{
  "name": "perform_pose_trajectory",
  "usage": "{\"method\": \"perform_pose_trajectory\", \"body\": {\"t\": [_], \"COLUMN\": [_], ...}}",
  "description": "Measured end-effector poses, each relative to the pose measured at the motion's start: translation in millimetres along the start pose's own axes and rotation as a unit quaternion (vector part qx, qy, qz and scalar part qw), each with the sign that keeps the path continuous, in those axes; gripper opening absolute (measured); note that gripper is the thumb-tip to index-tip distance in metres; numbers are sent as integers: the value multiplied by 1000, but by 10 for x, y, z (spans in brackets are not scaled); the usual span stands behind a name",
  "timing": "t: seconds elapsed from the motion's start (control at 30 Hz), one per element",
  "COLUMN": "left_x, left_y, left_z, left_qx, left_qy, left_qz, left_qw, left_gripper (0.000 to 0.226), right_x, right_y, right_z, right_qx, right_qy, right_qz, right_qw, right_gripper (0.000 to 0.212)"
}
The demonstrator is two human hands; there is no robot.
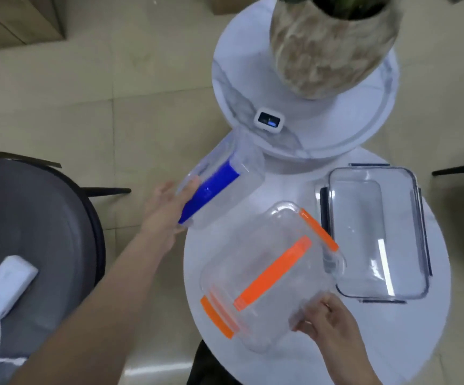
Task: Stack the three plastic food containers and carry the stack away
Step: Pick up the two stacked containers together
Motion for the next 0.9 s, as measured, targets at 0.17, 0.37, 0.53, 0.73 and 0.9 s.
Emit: {"method": "perform_pose_trajectory", "body": {"t": [0.17, 0.37, 0.53, 0.73, 0.9], "left_x": [214, 480, 542, 454, 431], "left_y": [-180, -425, -313, 96, 957], "left_z": [80, 245, 343, 689, 860], "left_qx": [6, 18, 28, -8, -18], "left_qy": [-1, 27, 29, 55, 67], "left_qz": [-2, 40, 51, 23, -20], "left_qw": [1000, 999, 998, 998, 997], "left_gripper": [68, 58, 20, 28, 24], "right_x": [9, -1, 59, 74, 94], "right_y": [-16, -2, 56, 76, 132], "right_z": [-14, -20, -46, -59, -144], "right_qx": [7, 4, 15, 8, 18], "right_qy": [29, 38, 41, 34, 27], "right_qz": [-6, -8, -28, -48, -61], "right_qw": [1000, 999, 999, 998, 998], "right_gripper": [19, 15, 8, 8, 8]}}
Point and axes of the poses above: each hand's wrist, its own y-axis away from the middle knuckle, its own z-axis out of the back of the hand, x = y × z, the point moved 4 cm from there along -y, towards the middle knuckle, and after that the axes turned 14 degrees about z, right-handed, at the moved point
